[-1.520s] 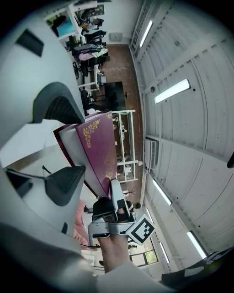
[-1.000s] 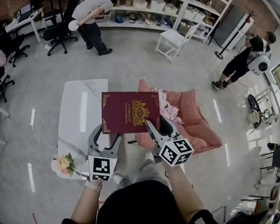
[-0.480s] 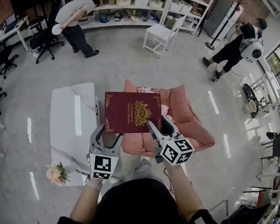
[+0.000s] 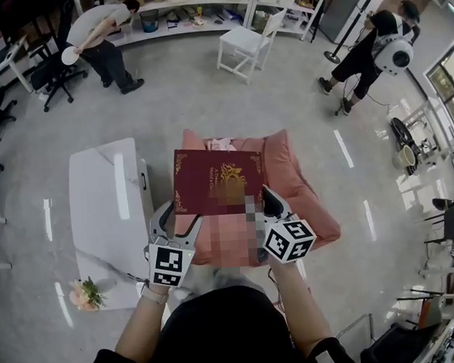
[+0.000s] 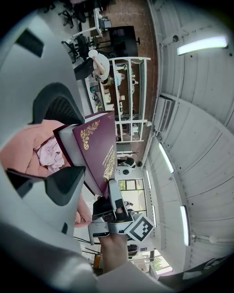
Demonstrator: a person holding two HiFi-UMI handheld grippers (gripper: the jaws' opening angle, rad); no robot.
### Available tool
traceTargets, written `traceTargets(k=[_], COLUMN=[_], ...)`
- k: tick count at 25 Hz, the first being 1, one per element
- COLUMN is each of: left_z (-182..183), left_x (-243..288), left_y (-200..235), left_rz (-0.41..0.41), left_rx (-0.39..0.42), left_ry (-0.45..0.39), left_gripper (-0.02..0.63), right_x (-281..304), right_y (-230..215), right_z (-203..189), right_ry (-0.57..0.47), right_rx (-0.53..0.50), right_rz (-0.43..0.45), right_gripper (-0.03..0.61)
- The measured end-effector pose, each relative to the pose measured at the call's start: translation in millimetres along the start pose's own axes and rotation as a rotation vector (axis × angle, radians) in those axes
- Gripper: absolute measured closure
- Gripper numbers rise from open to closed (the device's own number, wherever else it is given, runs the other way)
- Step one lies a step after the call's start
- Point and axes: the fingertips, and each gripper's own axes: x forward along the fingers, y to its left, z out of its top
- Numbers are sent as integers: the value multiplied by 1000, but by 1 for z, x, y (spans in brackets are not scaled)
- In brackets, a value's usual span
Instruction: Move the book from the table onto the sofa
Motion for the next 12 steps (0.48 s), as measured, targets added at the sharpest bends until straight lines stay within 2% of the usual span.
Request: traceTargets(k=[12], left_z=[-18], left_x=[107], left_y=[-33], left_rz=[-75], left_rx=[-46], left_ry=[116], left_gripper=[327], right_x=[27], right_y=[-113], right_z=[-19], right_ry=[105], right_rx=[114], right_rz=[-53], right_gripper=[316])
